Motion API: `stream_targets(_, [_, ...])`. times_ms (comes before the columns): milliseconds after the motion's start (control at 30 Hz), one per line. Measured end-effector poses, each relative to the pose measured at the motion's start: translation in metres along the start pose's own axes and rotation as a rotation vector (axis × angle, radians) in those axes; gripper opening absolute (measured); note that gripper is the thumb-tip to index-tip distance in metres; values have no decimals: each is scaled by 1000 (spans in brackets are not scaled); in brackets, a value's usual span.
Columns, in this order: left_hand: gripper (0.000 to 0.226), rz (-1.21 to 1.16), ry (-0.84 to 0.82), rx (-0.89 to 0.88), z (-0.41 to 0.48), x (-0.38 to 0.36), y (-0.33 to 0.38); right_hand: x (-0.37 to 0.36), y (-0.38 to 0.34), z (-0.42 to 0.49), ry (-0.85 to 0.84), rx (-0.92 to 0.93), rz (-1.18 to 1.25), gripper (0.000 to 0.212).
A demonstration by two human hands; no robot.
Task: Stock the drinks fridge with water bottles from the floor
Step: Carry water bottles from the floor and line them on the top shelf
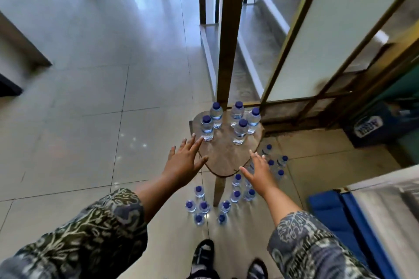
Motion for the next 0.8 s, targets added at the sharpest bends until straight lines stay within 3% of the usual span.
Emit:
stream_targets(367, [84, -530, 110, 227, 79, -96, -45, 2, -32, 169, 114, -103, 326, 77])
stream_targets(600, [109, -764, 328, 359, 183, -85, -76, -17, -17, 219, 103, -67, 442, 63])
stream_targets(700, [107, -789, 362, 352, 219, -92, -92, -25, -9, 230, 66, -27, 481, 62])
stream_targets(800, [87, -776, 382, 335, 228, -107, -98, -29, -6, 232, 70, 9, 502, 64])
Point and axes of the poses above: each hand's wrist, its own z-axis towards the middle knuckle, its own x-axis out of the back of the hand, y = z × x, the point moved 8 cm from there along z, towards the middle knuckle, and after that the axes turned 10 degrees about -x, right-handed, at the moved point
